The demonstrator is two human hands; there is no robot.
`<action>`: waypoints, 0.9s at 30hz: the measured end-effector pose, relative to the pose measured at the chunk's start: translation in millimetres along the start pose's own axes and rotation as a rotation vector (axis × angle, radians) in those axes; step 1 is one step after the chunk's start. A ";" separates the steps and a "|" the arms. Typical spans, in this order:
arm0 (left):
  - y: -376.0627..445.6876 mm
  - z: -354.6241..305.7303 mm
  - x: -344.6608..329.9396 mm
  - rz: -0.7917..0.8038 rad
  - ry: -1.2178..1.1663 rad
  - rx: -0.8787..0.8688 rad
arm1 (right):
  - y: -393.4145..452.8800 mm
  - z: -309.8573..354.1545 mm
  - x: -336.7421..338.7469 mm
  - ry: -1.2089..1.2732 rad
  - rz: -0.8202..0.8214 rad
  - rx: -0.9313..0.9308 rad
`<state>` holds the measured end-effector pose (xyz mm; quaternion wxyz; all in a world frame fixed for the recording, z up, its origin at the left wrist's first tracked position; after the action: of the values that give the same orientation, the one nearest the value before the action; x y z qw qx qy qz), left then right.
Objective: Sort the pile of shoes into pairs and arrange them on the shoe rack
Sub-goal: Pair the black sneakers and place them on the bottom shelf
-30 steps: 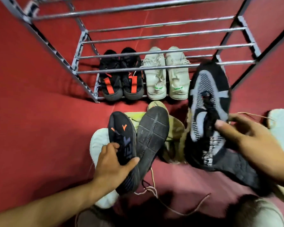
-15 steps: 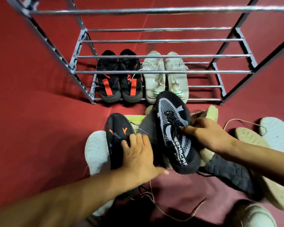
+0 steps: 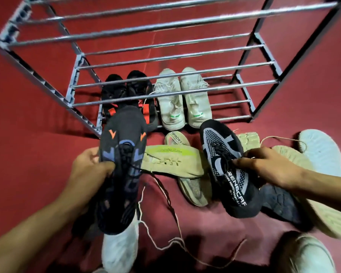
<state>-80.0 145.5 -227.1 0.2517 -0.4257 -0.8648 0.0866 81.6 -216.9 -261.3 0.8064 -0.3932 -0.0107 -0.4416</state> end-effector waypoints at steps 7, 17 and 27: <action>-16.4 17.5 -98.5 0.281 -0.237 0.042 | 2.8 -5.5 9.0 -0.018 -0.033 0.012; -18.6 87.1 -155.2 0.165 0.384 -0.048 | 9.1 -11.5 10.6 -0.181 -0.075 0.082; -16.0 28.5 -81.5 -0.046 0.555 -0.438 | 42.8 -0.3 17.1 -0.648 0.059 0.056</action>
<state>-63.9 73.8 -275.2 0.3819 -0.4574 -0.7708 -0.2254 122.8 -216.2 -282.1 0.7840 -0.4912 -0.2673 -0.2695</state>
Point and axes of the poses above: each hand's wrist, its own y-axis towards the middle knuckle, its own x-axis out of the back of the hand, z = x × y, the point moved 9 cm from there along y, towards the middle knuckle, and after that the axes turned 2 degrees about y, right-handed, at the moved point
